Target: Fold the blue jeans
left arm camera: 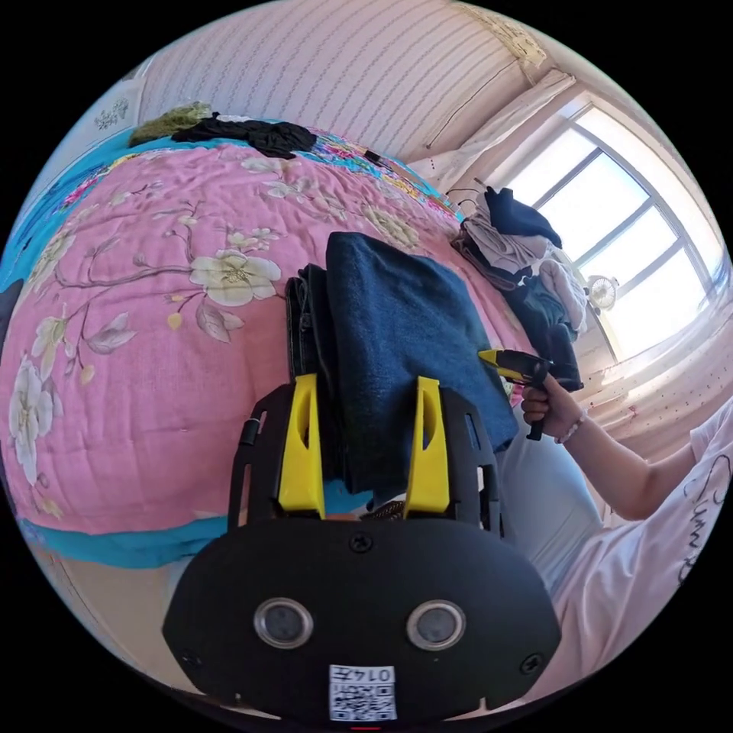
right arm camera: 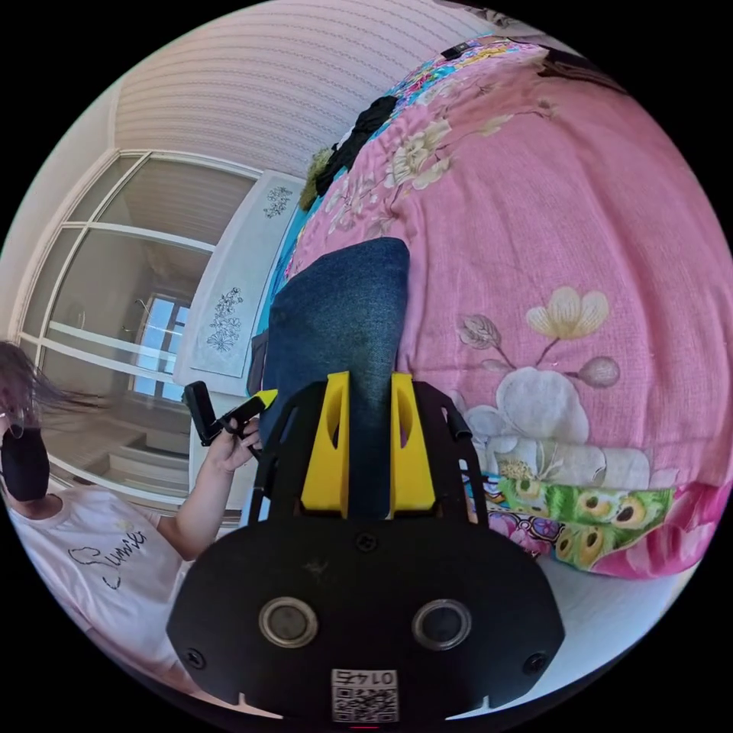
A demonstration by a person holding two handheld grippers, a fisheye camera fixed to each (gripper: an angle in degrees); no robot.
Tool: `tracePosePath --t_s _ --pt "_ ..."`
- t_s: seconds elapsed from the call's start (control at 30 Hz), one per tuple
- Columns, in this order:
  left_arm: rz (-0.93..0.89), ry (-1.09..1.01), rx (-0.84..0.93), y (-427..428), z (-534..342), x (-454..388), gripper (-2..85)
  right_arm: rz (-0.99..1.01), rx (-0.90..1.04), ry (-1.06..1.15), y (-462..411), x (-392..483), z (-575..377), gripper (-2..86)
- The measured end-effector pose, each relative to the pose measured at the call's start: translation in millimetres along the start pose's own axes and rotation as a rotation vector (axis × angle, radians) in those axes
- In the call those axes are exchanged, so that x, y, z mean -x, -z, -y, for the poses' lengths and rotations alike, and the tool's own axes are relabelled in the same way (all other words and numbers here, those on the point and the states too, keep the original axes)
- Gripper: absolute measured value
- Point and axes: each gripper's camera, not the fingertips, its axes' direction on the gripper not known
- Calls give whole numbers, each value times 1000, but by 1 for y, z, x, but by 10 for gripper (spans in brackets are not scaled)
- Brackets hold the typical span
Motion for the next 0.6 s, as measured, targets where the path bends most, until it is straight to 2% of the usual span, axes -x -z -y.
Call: tracePosePath --t_s 0.13,0.2,0.3,0.47,0.6 --pt "111 39 30 10 -2 12 223 -58 26 86 -14 26 -2 144" --pt "-3 65 52 8 -4 23 221 -117 53 158 -24 45 -3 140" --pt "-41 53 56 12 -7 34 205 -208 85 239 -40 69 -7 137" --pt "-138 62 10 24 -25 44 151 -75 71 177 -50 70 -12 120" --pt "-128 76 -21 37 -38 48 127 -37 76 175 -56 82 -17 75"
